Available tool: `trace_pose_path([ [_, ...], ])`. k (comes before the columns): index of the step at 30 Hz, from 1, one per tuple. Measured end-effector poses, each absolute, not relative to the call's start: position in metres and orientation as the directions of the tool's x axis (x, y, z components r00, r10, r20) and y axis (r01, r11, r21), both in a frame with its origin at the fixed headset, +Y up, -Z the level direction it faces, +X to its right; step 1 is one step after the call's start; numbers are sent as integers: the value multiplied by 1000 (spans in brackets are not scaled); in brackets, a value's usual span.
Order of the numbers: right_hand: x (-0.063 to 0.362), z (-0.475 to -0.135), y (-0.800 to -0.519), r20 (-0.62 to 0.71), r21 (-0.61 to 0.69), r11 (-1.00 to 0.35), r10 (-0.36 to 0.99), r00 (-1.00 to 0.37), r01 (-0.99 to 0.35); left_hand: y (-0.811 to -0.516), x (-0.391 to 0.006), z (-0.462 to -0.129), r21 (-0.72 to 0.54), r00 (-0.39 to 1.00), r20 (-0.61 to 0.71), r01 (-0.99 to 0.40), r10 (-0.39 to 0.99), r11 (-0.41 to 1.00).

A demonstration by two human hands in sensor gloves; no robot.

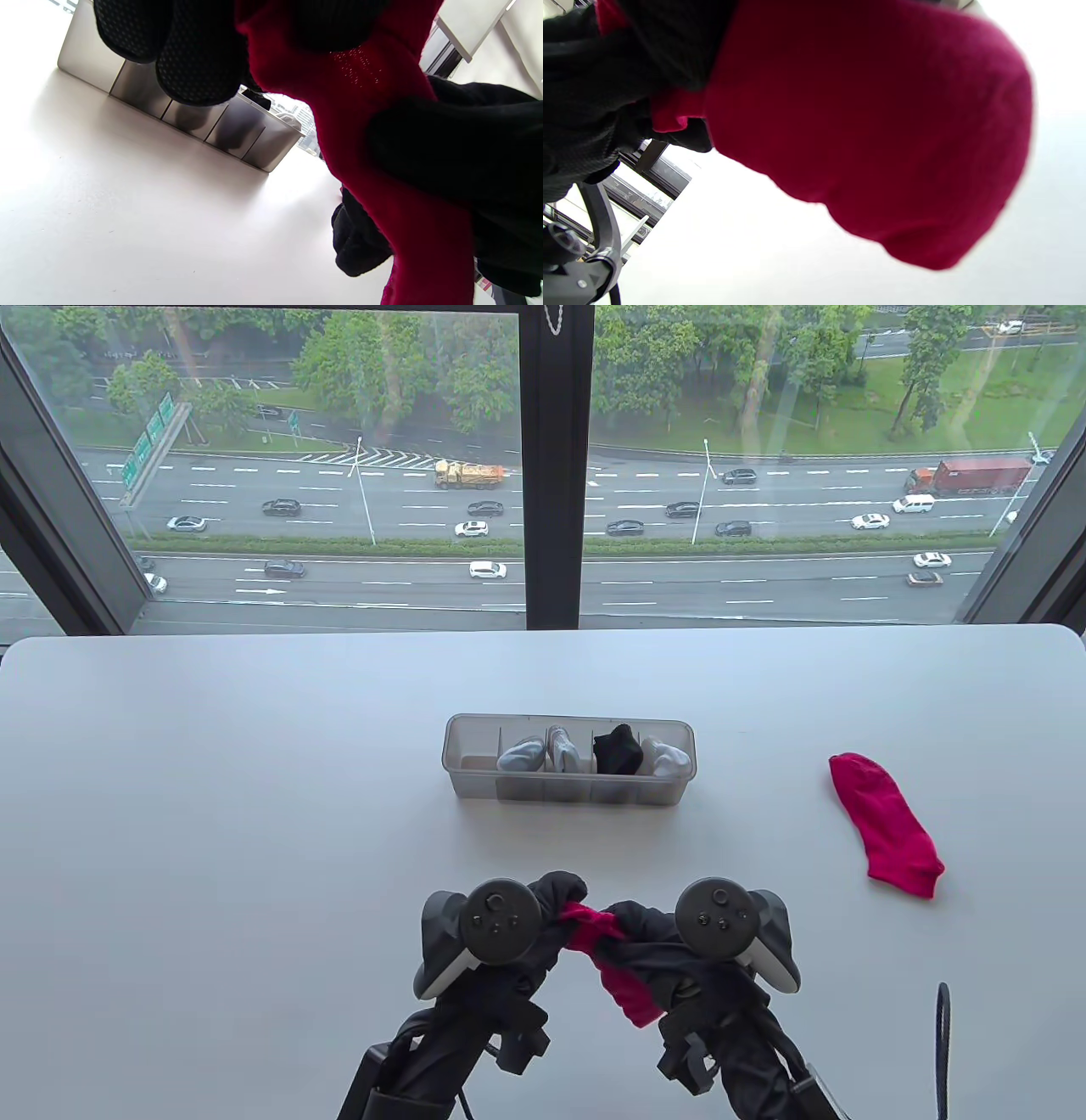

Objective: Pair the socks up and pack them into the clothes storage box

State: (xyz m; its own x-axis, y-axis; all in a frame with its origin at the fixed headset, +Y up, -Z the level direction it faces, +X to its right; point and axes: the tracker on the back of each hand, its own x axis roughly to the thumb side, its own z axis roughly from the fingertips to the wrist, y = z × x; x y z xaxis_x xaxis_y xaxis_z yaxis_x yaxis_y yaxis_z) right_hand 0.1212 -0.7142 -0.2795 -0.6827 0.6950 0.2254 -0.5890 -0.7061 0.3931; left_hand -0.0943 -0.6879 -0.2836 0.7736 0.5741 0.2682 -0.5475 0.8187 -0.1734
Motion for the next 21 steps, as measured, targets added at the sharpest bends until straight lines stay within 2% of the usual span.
trace_pose_path([
  [2,117,-279,-718,215,468,-685,701,-680,-558,-696,-103,-286,-198,743,242,-592,624,781],
  [6,113,-278,-725,227,485,-701,678,-699,-523,-707,-106,-287,-312,575,239,-718,782,623],
  [10,116,-279,-727,202,498,-677,699,-687,-542,-710,-98,-283,-325,445,212,-807,870,493],
  [11,117,-279,-726,207,490,-685,691,-692,-538,-710,-97,-282,-299,444,203,-821,873,487],
  [13,119,-278,-724,220,463,-708,675,-704,-534,-707,-95,-281,-302,516,224,-770,827,562],
  [15,121,-278,-721,224,448,-681,713,-664,-579,-706,-94,-279,-277,588,270,-711,762,647],
  [18,120,-276,-720,185,484,-562,815,-550,-670,-703,-91,-277,-289,575,306,-703,758,650],
  [21,121,-276,-719,238,422,-627,774,-587,-655,-700,-96,-277,-303,525,299,-740,797,601],
])
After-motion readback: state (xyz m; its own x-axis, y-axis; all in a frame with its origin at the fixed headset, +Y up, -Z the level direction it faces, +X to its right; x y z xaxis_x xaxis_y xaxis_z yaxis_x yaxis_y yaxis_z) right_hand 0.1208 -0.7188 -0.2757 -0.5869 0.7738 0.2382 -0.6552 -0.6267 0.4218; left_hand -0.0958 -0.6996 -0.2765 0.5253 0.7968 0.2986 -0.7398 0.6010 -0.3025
